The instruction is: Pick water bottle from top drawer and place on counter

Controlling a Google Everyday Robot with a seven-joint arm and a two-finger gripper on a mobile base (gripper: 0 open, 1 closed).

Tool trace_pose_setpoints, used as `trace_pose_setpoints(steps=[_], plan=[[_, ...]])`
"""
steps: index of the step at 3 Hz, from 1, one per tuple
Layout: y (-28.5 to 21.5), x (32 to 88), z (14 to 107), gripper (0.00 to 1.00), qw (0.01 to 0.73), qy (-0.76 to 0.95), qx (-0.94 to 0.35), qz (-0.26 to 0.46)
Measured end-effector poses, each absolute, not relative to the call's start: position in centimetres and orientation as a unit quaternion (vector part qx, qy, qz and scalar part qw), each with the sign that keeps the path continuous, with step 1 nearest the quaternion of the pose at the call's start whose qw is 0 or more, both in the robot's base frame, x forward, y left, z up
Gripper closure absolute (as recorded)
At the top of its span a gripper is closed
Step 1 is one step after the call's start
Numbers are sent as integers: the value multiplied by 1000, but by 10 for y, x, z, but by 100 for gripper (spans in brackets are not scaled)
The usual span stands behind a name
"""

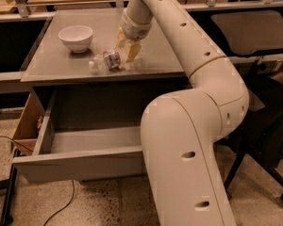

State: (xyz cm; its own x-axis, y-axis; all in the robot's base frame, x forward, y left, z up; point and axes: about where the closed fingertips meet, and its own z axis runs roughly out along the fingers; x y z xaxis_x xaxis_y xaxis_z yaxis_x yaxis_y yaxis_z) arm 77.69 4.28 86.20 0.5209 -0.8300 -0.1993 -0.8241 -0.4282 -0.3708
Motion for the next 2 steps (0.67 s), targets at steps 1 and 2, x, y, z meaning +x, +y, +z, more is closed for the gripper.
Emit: trace_pose_setpoints(steps=[1,2], plan=[[40,777,863,28,214,492,-844,-6],[36,776,869,4,214,498,-841,-10]])
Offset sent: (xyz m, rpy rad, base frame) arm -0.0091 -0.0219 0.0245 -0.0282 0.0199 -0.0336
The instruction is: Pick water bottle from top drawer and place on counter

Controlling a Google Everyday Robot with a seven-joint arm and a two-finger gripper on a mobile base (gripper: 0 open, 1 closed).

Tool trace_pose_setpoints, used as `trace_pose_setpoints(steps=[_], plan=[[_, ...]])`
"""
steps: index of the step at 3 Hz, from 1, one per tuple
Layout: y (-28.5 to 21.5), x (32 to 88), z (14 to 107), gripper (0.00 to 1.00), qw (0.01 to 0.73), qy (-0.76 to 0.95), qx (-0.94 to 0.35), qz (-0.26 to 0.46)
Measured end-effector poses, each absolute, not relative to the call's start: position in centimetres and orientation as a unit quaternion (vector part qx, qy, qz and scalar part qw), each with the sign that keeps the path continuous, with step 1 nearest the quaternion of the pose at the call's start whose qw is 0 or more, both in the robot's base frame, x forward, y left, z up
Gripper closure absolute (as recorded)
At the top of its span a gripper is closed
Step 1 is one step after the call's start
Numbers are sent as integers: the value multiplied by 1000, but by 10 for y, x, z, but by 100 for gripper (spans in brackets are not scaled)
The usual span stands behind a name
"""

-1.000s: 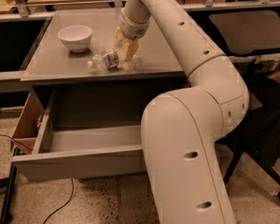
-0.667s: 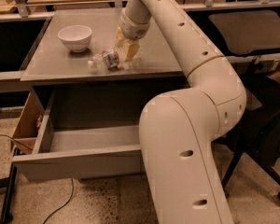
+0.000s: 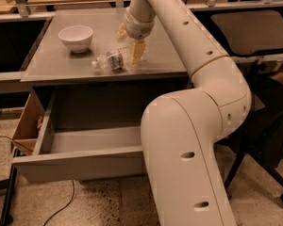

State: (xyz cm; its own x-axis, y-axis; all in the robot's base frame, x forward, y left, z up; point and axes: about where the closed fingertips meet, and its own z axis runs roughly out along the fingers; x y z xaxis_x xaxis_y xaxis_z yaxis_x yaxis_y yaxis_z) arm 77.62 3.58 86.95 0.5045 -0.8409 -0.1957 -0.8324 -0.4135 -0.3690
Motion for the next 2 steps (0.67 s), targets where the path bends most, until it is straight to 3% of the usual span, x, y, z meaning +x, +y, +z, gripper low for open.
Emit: trace_pose_setpoints(steps=[2], plan=[[30,775,885,0,219,511,-831,-15]])
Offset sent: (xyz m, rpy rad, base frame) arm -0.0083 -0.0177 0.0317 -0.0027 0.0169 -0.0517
